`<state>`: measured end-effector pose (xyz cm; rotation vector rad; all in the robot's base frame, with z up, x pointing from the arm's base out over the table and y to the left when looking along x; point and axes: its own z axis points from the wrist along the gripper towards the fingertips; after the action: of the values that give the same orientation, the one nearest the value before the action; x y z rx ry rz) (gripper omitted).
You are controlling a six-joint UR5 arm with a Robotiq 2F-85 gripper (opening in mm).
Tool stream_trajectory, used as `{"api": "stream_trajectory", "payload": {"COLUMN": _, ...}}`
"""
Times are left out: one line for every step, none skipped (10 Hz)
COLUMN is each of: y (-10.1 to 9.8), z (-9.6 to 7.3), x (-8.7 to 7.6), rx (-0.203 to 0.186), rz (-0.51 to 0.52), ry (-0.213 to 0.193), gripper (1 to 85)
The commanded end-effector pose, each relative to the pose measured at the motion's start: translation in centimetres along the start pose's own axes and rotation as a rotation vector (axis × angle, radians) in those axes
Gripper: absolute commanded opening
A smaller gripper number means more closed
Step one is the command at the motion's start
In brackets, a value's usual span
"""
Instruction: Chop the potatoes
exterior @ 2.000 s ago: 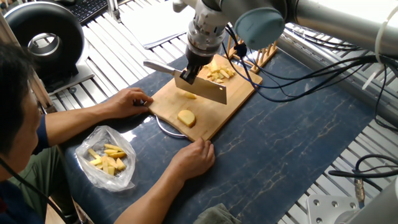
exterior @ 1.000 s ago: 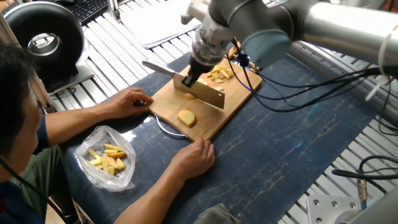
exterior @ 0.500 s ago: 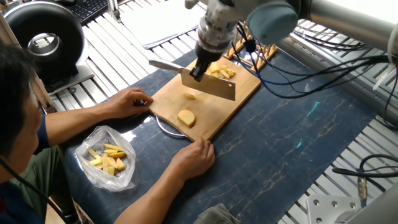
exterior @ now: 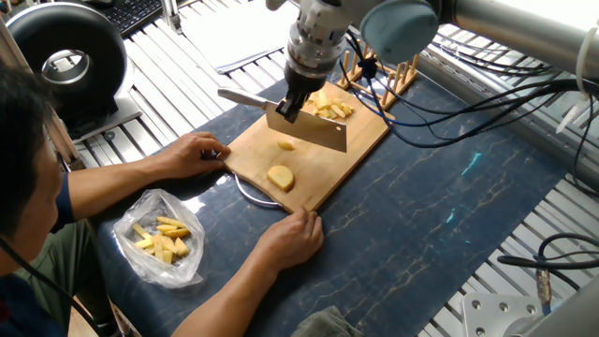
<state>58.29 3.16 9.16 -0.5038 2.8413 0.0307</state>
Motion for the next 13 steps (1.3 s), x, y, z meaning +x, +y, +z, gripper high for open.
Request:
{"api": "stream_trajectory", "payload": {"y": 0.70, "z": 1.17, "x": -0.53, "rx": -0.008, "rz": 0.001, "ry": -0.020, "gripper": 1.0}}
{"api": "stream_trajectory", "payload": {"y": 0.79, "z": 1.22, "x": -0.50, "rx": -0.008, "rz": 0.001, "ry": -0.020, "gripper": 1.0}}
{"api": "stream_trajectory", "payload": {"y": 0.83, "z": 1.23, "x": -0.49, "rx": -0.008, "rz": 0.003, "ry": -0.020, "gripper": 1.0}}
{"api": "stream_trajectory", "payload": {"y": 0.77, "z": 1.23, "x": -0.51, "rx": -0.006, "rz": 0.002, "ry": -0.021, "gripper": 1.0}}
{"api": "stream_trajectory", "payload": {"y": 0.73, "z": 1.23, "x": -0.54, "rx": -0.006, "rz": 0.002, "ry": -0.021, "gripper": 1.0}}
{"api": "stream_trajectory", "payload": {"y": 0.65, "z": 1.18, "x": -0.61, "rx": -0.008, "rz": 0.004, "ry": -0.021, "gripper": 1.0}}
{"api": "stream_trajectory", "payload": {"y": 0.54, "z": 1.07, "x": -0.64, "rx": -0.008, "rz": 0.003, "ry": -0.020, "gripper": 1.0}}
{"api": "stream_trajectory", "payload": {"y": 0.43, "z": 0.93, "x": -0.69, "rx": -0.009, "rz": 0.003, "ry": -0.018, "gripper": 1.0}}
{"api": "stream_trajectory", "payload": {"y": 0.36, "z": 0.91, "x": -0.69, "rx": -0.009, "rz": 0.003, "ry": -0.017, "gripper": 1.0}}
{"api": "stream_trajectory", "payload": {"y": 0.35, "z": 0.96, "x": -0.69, "rx": -0.009, "rz": 0.003, "ry": -0.017, "gripper": 1.0}}
{"api": "stream_trajectory", "payload": {"y": 0.27, "z": 1.04, "x": -0.75, "rx": -0.007, "rz": 0.002, "ry": -0.019, "gripper": 1.0}}
{"api": "stream_trajectory", "payload": {"y": 0.18, "z": 1.09, "x": -0.73, "rx": -0.004, "rz": 0.002, "ry": -0.018, "gripper": 1.0}}
{"api": "stream_trajectory", "payload": {"y": 0.14, "z": 1.11, "x": -0.75, "rx": -0.003, "rz": 0.002, "ry": -0.020, "gripper": 1.0}}
